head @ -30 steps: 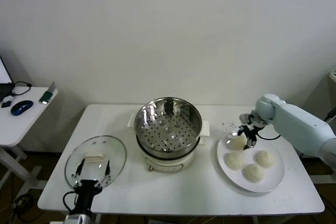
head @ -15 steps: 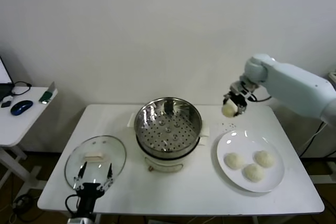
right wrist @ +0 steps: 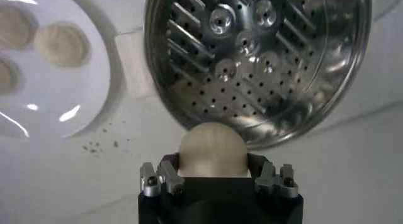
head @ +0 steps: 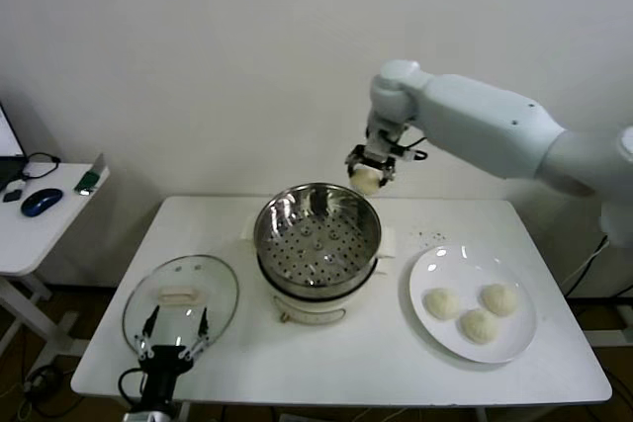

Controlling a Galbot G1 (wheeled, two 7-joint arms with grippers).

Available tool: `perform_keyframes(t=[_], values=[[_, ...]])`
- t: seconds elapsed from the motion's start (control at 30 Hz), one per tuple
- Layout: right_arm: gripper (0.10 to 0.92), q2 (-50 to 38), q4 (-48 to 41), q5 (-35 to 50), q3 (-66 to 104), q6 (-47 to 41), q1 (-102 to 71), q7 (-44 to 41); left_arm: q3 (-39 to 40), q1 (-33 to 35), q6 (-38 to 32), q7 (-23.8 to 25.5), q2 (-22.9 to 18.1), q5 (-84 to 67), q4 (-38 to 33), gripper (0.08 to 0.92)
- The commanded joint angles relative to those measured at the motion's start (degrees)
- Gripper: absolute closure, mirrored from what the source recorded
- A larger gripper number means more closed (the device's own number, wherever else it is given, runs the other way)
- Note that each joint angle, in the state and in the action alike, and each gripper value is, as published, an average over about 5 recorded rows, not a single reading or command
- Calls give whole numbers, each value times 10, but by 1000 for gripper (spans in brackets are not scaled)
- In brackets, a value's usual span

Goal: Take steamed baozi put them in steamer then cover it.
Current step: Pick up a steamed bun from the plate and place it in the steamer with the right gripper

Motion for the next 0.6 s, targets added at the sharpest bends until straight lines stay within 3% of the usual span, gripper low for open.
perform_keyframes(t=[0.03, 0.6], values=[[330, 98, -19, -175, 40, 77, -81, 25, 1, -6, 5, -3, -7, -2, 0, 177], [327, 136, -105, -208, 58, 79, -137, 39, -2, -13, 11, -4, -8, -4, 4, 177]])
